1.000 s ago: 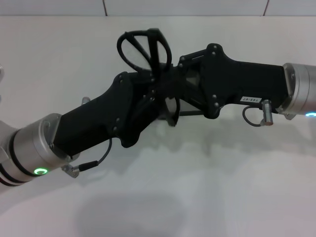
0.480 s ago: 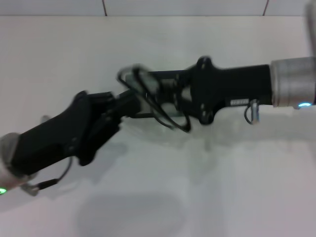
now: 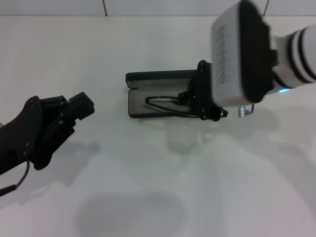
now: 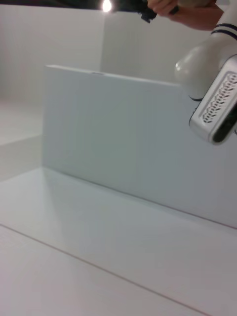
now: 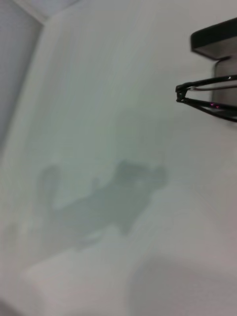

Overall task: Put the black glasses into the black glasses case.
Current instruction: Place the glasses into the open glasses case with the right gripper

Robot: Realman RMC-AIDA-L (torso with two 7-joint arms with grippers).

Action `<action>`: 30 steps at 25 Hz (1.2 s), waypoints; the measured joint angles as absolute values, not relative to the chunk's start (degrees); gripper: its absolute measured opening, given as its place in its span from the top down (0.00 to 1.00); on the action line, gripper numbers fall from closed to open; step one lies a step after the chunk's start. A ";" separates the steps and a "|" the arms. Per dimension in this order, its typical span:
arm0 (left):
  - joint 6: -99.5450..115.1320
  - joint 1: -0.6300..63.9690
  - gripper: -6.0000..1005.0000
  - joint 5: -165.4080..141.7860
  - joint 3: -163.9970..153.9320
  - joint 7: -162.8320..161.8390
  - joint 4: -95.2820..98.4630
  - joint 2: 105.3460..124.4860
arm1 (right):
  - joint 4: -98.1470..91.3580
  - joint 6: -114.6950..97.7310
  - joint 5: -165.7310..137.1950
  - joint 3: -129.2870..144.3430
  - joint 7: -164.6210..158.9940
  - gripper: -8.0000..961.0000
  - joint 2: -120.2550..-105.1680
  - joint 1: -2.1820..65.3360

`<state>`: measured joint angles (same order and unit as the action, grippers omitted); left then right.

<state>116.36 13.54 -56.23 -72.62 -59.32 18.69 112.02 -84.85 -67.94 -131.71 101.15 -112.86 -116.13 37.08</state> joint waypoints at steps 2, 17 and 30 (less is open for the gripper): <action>116.36 13.86 0.94 -56.26 -72.06 -59.21 18.50 112.11 | -84.26 -68.01 -135.58 102.99 -114.11 0.93 -116.18 39.25; 116.26 15.03 0.94 -61.56 -72.17 -58.85 18.96 110.77 | -76.59 -50.87 -146.79 115.34 -114.75 0.93 -116.18 42.18; 116.54 15.80 0.94 -74.54 -72.60 -59.28 23.18 111.10 | -71.74 -40.82 -147.87 120.27 -114.67 0.93 -116.19 42.49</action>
<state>116.54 15.80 -74.54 -72.60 -59.28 23.18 111.10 -71.74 -40.82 -147.87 120.27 -114.67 -116.19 42.49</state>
